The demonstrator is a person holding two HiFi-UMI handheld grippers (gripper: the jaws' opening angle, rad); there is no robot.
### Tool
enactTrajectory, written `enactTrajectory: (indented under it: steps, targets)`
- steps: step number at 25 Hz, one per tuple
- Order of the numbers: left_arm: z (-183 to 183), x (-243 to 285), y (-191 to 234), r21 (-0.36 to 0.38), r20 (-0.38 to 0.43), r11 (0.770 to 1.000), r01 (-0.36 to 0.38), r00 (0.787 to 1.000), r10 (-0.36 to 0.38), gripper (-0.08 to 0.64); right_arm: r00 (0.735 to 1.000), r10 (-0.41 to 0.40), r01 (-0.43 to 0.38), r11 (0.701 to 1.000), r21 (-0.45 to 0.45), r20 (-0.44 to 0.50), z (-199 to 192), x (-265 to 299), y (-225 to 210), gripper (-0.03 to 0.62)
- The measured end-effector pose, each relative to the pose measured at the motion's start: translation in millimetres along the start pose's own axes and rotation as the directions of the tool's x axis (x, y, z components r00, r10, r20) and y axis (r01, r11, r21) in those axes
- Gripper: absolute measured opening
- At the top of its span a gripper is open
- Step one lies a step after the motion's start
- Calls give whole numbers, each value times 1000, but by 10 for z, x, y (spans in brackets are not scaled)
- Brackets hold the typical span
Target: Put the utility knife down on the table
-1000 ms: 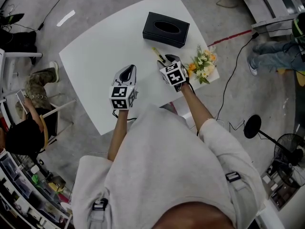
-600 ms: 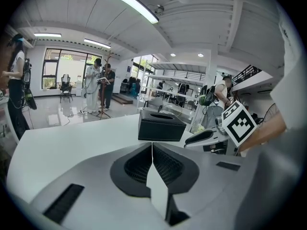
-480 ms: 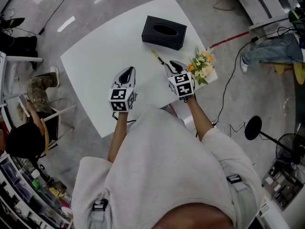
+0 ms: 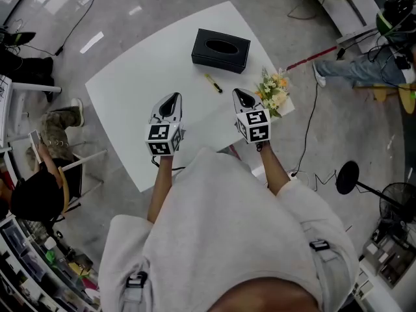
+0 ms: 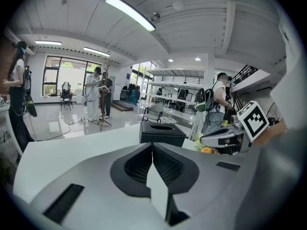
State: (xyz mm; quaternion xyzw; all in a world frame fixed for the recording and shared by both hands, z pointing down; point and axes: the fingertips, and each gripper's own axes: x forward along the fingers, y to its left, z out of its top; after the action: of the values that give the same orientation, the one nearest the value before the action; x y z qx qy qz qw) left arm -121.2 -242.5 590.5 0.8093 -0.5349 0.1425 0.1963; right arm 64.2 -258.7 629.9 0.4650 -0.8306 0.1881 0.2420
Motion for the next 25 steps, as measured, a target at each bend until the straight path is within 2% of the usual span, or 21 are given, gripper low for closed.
enactTrajectory:
  steps: [12,25]
  targets:
    - [531,-143,22,33,124,999,-20,992,16,23,980,-50,56,998,-25,191,744,-323,-63,32]
    - [1000,-231,39,77,227,996,-43,974,25,23,956,-65,79,996,-36,287,1097,-482,-85,32]
